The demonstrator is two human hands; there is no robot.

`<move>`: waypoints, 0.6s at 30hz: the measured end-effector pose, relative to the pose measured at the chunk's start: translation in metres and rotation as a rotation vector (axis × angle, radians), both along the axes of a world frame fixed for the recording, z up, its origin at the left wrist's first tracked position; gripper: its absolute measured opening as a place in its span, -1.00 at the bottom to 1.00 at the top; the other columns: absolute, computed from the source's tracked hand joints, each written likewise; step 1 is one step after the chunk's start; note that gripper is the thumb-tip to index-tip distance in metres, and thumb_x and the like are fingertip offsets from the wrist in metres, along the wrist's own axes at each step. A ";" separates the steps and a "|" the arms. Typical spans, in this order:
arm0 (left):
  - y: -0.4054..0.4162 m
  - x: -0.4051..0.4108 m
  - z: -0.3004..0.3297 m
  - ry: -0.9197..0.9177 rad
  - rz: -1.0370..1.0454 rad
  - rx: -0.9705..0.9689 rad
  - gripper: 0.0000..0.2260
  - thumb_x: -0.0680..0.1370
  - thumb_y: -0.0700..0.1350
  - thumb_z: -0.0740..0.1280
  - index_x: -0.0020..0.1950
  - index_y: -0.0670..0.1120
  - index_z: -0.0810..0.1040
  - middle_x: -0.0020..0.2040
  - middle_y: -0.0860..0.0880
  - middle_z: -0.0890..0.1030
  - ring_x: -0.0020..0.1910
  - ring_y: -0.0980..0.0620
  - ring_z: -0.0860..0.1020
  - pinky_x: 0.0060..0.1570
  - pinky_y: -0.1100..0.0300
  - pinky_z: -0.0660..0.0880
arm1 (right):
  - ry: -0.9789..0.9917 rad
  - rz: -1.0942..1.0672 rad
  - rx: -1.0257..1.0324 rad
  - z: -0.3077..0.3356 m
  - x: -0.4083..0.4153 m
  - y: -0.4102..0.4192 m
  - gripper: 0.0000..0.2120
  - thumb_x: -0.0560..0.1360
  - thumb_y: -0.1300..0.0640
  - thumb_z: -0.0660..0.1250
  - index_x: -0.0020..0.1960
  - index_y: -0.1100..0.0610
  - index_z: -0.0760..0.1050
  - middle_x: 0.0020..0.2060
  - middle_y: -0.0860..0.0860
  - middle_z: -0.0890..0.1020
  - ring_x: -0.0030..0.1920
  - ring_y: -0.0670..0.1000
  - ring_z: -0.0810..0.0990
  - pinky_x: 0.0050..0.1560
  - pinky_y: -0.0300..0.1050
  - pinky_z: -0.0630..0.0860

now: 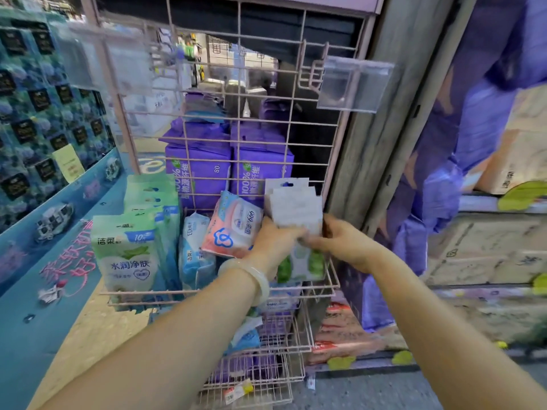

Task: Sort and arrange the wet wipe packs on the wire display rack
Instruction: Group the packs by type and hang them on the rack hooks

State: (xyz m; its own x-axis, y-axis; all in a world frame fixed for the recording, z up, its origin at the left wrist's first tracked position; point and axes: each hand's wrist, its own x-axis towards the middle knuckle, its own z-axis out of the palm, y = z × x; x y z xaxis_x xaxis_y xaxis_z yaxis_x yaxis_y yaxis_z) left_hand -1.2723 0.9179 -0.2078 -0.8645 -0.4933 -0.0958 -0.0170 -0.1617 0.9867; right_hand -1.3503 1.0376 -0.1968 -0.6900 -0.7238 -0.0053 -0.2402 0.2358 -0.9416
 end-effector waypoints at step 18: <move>0.001 -0.019 0.001 0.164 0.008 -0.126 -0.39 0.26 -0.40 0.26 0.29 -0.08 0.37 0.03 -0.03 0.61 -0.01 0.10 0.59 -0.05 0.22 0.58 | 0.019 -0.154 -0.307 -0.022 -0.021 -0.003 -0.37 0.36 0.34 0.42 0.29 -0.04 0.25 0.14 0.00 0.56 0.10 -0.09 0.58 0.05 -0.13 0.57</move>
State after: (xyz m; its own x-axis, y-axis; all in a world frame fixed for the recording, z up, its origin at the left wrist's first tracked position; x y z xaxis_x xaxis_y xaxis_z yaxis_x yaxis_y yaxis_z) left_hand -1.2916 0.9192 -0.2067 -0.8594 -0.4997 0.1087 0.1464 -0.0367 0.9885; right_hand -1.3715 1.0342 -0.2189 -0.7891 -0.5771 0.2105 -0.2416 -0.0235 -0.9701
